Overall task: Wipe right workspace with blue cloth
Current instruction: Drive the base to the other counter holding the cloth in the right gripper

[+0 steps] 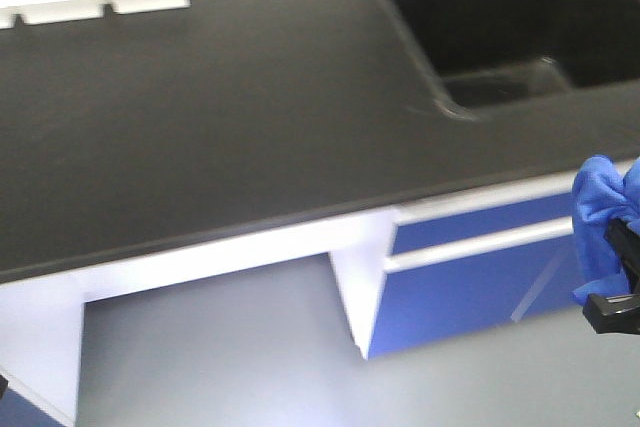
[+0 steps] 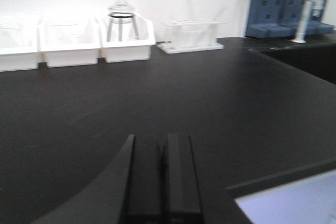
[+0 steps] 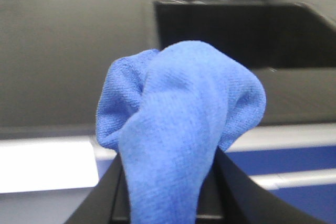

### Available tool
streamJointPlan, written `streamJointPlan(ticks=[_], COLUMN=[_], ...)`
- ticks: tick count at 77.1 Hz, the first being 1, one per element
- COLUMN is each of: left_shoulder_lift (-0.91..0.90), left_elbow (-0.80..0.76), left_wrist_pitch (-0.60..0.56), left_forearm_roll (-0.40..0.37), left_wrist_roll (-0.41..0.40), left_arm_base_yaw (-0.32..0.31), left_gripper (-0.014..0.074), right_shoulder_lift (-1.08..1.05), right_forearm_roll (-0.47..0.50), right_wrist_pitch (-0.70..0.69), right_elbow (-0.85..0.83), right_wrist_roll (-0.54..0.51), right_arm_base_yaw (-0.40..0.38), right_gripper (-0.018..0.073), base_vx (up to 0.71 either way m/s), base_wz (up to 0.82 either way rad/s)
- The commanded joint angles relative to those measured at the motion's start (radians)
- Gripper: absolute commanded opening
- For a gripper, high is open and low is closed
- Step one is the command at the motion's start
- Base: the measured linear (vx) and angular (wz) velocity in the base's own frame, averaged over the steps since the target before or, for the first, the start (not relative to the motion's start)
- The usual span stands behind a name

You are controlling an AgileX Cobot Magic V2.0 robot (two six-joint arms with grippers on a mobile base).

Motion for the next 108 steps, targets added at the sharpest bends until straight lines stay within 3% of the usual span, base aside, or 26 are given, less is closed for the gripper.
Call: streamJointPlan(ticks=[1,54,108], left_shoulder_lift=[-0.009,-0.009,-0.009], left_elbow=[-0.025,-0.025,-0.025], left_wrist_pitch=[-0.084,-0.084,-0.084], left_forearm_roll=[-0.003,-0.003,-0.003], left_wrist_roll=[0.0,0.0,0.0], left_arm_base_yaw=[0.0,0.0,0.0], left_gripper=[-0.0006,-0.0006,-0.0006], right_shoulder_lift=[0.001,0.001,0.001], right_forearm_roll=[0.004,0.004,0.004], right_wrist_pitch=[-0.082,-0.082,-0.082], right_elbow=[-0.03,-0.03,-0.03], right_wrist_roll=[-0.004,-0.004,-0.004], right_arm_base_yaw=[-0.005,-0.005,-0.005], right_gripper=[0.0002,0.0002,0.0002], base_vx=[-0.28,-0.25,-0.2], base_wz=[-0.5,-0.55,-0.79])
